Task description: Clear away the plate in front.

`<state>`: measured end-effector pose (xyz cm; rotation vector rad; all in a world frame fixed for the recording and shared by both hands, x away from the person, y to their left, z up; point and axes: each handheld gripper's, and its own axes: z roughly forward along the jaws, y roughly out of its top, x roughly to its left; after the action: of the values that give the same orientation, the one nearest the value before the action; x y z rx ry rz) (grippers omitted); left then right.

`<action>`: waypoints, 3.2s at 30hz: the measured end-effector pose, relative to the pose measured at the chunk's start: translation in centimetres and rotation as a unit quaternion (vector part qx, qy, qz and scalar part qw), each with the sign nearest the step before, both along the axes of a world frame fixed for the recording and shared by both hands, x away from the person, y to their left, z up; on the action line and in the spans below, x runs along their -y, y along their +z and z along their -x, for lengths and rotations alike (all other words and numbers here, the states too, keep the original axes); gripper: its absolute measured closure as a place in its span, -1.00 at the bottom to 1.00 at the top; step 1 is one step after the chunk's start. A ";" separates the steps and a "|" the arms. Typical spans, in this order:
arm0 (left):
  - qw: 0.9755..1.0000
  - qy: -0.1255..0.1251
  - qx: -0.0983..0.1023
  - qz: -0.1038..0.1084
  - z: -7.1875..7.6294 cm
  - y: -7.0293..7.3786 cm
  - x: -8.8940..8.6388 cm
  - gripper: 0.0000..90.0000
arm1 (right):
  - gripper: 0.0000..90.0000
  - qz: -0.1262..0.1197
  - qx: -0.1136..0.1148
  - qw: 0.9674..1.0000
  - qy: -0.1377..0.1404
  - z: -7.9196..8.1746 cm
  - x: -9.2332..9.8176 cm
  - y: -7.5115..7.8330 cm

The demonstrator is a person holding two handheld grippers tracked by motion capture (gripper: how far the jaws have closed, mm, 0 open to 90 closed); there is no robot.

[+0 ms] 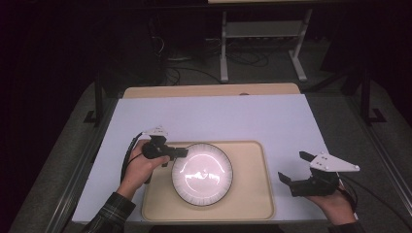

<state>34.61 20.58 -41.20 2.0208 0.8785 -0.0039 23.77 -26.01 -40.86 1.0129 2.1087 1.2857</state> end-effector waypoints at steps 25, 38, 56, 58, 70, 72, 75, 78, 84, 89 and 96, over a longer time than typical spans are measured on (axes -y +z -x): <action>0.999 0.015 -0.024 -0.021 -1.0 -2.1 -0.5 0.87 | -1.00 0.008 -0.004 1.000 0.002 -0.2 -0.2 -0.3; 0.999 0.015 -0.023 -0.045 -1.0 -2.7 -0.4 0.82 | -1.00 0.011 -0.006 1.000 0.003 -0.2 -0.2 -0.4; 1.000 0.015 0.015 -0.023 -0.9 -1.4 -0.8 0.36 | -1.00 0.013 -0.005 1.000 0.003 0.0 -0.2 -0.4; 1.000 0.016 0.016 -0.018 -0.9 -1.4 -0.8 0.30 | -1.00 0.013 -0.005 1.000 0.003 0.0 -0.1 -0.4; 0.998 0.006 0.044 -0.049 -0.7 -0.2 -0.9 -0.45 | -1.00 0.013 -0.003 1.000 0.004 0.0 -0.2 -0.4; 0.997 0.005 0.050 -0.052 -0.4 0.1 -0.9 -0.44 | -1.00 0.014 -0.003 1.000 0.005 0.0 -0.2 -0.4; 0.997 0.003 0.057 -0.055 0.1 0.7 -1.3 -0.46 | -1.00 0.011 -0.001 1.000 0.005 0.0 -0.2 -0.3; 0.996 0.007 0.063 -0.056 0.4 1.1 -1.6 -0.50 | -1.00 0.012 -0.001 1.000 0.005 0.0 -0.2 -0.3; 0.995 0.022 0.075 -0.068 1.4 2.0 -3.3 -0.56 | -1.00 0.012 0.000 1.000 0.005 0.1 -0.3 -0.3; 0.993 0.037 0.081 -0.079 2.3 2.3 -4.5 -0.57 | -1.00 0.012 0.000 1.000 0.006 0.1 -0.3 -0.3; 0.990 0.050 0.095 -0.089 3.9 2.7 -5.6 -0.63 | -1.00 0.011 0.001 1.000 0.008 0.1 -0.4 -0.2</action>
<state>30.66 26.21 -38.52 2.0981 0.8825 0.3284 23.65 -25.64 -41.08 0.9880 2.1288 1.2670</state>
